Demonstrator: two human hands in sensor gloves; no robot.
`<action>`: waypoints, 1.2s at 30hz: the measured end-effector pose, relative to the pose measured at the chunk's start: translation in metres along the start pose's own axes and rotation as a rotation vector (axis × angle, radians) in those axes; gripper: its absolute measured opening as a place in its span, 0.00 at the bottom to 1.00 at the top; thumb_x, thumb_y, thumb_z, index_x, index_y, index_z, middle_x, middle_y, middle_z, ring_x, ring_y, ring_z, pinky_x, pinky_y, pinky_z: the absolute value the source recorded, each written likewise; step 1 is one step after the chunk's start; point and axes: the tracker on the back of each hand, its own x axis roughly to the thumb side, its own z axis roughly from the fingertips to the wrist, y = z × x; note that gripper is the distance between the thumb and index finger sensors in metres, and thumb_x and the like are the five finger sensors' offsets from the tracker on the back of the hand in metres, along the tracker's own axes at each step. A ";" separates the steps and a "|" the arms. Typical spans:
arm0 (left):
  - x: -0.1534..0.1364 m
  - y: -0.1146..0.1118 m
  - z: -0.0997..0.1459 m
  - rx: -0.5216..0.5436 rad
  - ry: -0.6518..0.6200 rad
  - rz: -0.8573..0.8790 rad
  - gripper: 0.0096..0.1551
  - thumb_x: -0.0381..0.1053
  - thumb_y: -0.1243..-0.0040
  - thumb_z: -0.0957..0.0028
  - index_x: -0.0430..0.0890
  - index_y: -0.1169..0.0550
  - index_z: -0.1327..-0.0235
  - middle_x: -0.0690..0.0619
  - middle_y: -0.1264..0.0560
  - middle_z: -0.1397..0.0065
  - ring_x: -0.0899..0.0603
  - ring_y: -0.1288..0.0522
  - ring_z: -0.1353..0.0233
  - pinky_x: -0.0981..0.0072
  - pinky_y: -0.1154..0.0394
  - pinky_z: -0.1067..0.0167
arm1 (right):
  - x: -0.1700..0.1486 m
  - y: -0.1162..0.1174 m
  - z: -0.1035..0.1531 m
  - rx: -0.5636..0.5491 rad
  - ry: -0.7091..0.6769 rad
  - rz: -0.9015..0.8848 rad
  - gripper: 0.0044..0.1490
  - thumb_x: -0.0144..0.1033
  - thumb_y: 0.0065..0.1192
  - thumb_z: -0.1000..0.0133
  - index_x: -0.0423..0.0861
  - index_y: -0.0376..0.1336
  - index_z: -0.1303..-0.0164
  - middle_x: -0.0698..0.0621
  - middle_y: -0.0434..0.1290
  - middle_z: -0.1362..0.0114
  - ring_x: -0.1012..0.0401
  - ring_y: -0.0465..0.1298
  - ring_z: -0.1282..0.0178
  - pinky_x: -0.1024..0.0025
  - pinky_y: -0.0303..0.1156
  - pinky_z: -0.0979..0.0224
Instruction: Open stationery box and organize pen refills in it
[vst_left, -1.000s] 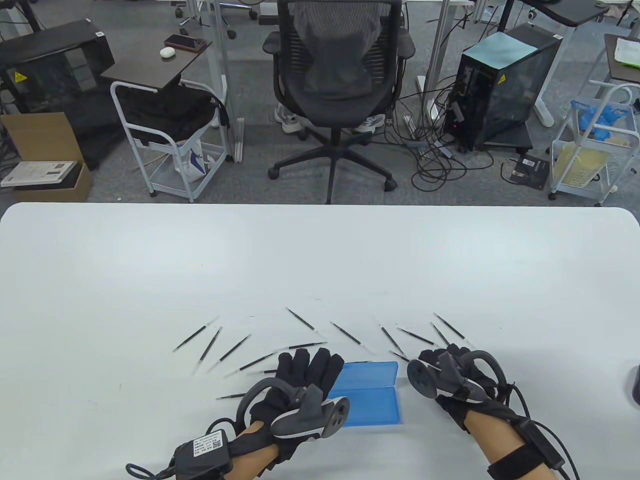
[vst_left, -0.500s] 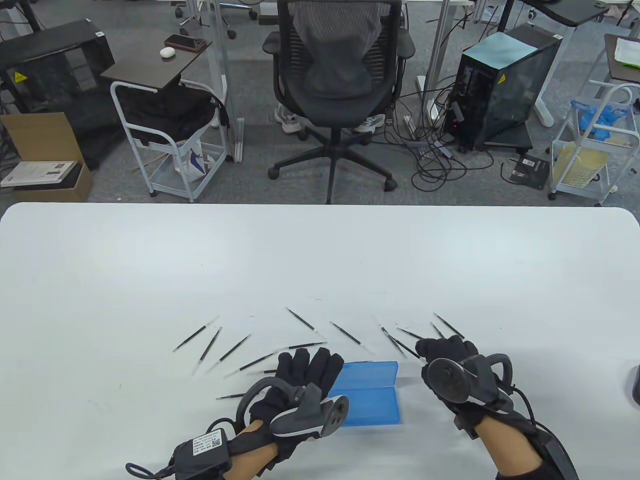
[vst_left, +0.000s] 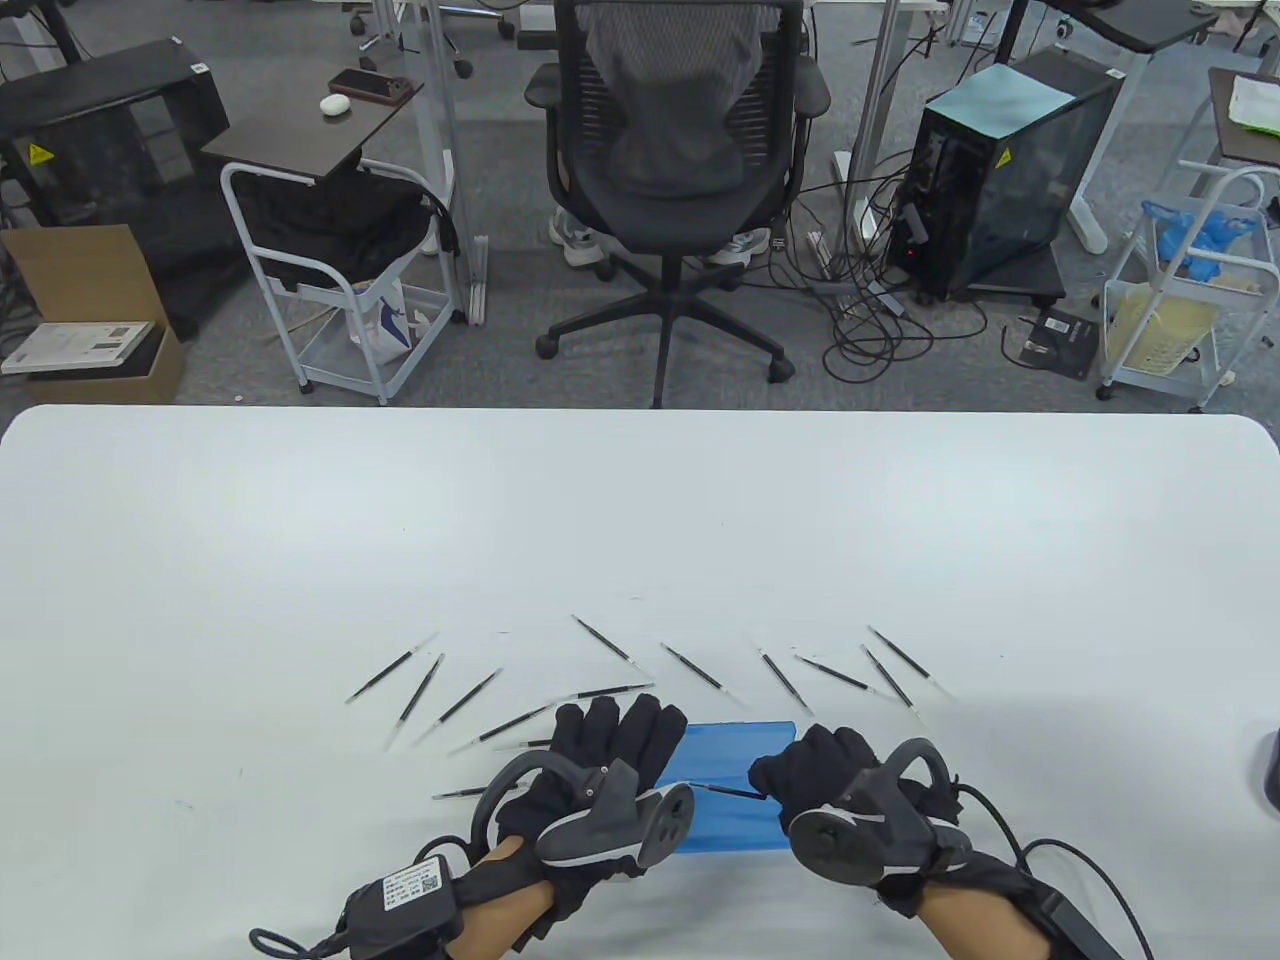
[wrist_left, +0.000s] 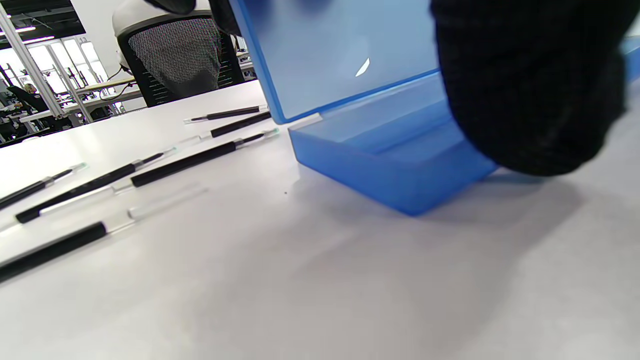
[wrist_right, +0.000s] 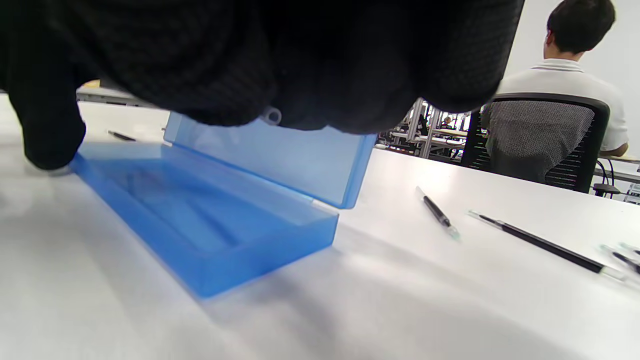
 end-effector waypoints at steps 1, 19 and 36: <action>0.000 0.000 0.000 -0.001 0.000 0.001 0.82 0.71 0.30 0.63 0.49 0.71 0.18 0.47 0.66 0.08 0.30 0.53 0.09 0.29 0.51 0.16 | 0.002 0.001 -0.001 0.001 -0.004 0.014 0.34 0.37 0.77 0.51 0.43 0.67 0.35 0.46 0.83 0.43 0.48 0.83 0.46 0.45 0.78 0.36; -0.001 0.000 0.000 0.002 -0.007 0.000 0.82 0.70 0.31 0.63 0.48 0.71 0.18 0.47 0.66 0.08 0.30 0.53 0.10 0.29 0.51 0.16 | 0.032 0.031 -0.021 0.064 -0.029 0.220 0.34 0.37 0.75 0.50 0.43 0.67 0.34 0.46 0.83 0.42 0.48 0.83 0.46 0.47 0.78 0.38; -0.002 0.000 0.000 -0.004 -0.012 0.020 0.78 0.70 0.34 0.59 0.49 0.71 0.19 0.47 0.66 0.08 0.30 0.54 0.10 0.30 0.51 0.16 | 0.011 -0.007 -0.009 -0.079 0.076 0.082 0.33 0.38 0.74 0.49 0.45 0.67 0.33 0.48 0.83 0.41 0.49 0.83 0.45 0.49 0.78 0.37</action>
